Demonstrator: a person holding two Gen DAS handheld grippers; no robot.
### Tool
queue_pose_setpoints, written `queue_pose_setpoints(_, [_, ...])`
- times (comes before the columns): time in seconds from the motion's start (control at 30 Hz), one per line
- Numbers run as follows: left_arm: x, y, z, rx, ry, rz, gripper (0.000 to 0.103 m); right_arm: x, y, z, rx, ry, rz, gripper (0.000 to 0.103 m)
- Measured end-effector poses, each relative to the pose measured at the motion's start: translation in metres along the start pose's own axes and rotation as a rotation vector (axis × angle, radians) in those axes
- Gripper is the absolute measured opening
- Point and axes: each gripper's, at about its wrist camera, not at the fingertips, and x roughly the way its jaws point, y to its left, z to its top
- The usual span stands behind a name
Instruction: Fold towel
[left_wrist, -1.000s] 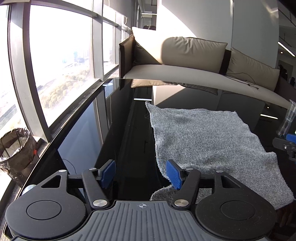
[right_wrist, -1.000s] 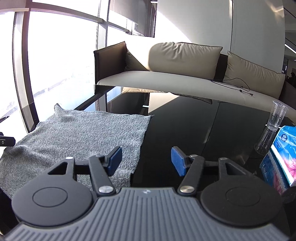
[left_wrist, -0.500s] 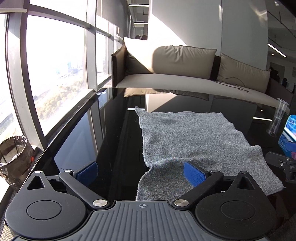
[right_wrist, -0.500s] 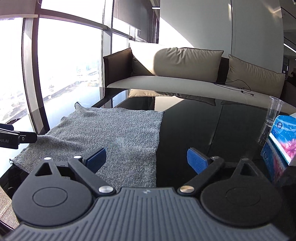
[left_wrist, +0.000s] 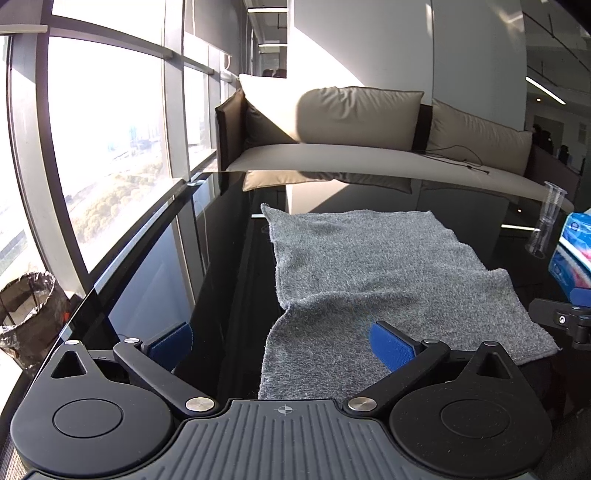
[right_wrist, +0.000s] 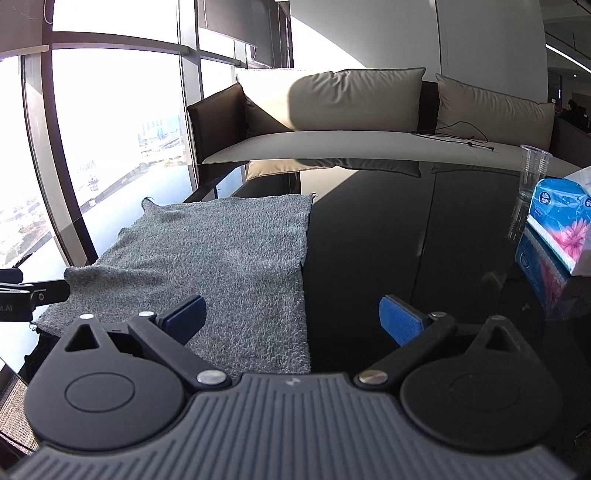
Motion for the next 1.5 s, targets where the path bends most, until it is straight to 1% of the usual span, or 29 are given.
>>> queue_pose_setpoints(0.33, [-0.006,-0.003,-0.008,0.002,0.014,-0.002,0.102,-0.006,0.004,-0.009,-0.012,0.028,0.003,0.102])
queue_pose_setpoints(0.9, [-0.007,-0.013,-0.02,0.025,0.065,-0.023,0.102,-0.007,0.005,-0.016,-0.028,0.078,0.01,0.102])
queue_pose_setpoints(0.93, [-0.007,-0.014,-0.02,0.024,0.067,-0.025,0.102,-0.007,0.005,-0.016,-0.031,0.081,0.01,0.099])
queue_pose_setpoints(1.07, [-0.006,-0.014,-0.021,0.024,0.072,-0.025,0.101,-0.005,0.007,-0.018,-0.045,0.1,0.006,0.079])
queue_pose_setpoints(1.17, [-0.006,-0.015,-0.022,0.021,0.08,-0.034,0.093,-0.003,0.008,-0.02,-0.055,0.114,0.006,0.073])
queue_pose_setpoints(1.2, [-0.005,-0.015,-0.023,0.019,0.084,-0.04,0.087,-0.003,0.009,-0.021,-0.059,0.114,0.007,0.072])
queue_pose_setpoints(1.3, [-0.005,-0.016,-0.024,0.023,0.084,-0.044,0.083,-0.003,0.011,-0.021,-0.07,0.112,0.01,0.068])
queue_pose_setpoints(1.37, [-0.006,-0.017,-0.024,0.026,0.078,-0.051,0.078,-0.002,0.012,-0.021,-0.077,0.111,0.012,0.062])
queue_pose_setpoints(1.5, [-0.008,-0.017,-0.024,0.029,0.07,-0.055,0.063,-0.005,0.014,-0.021,-0.084,0.109,0.017,0.054])
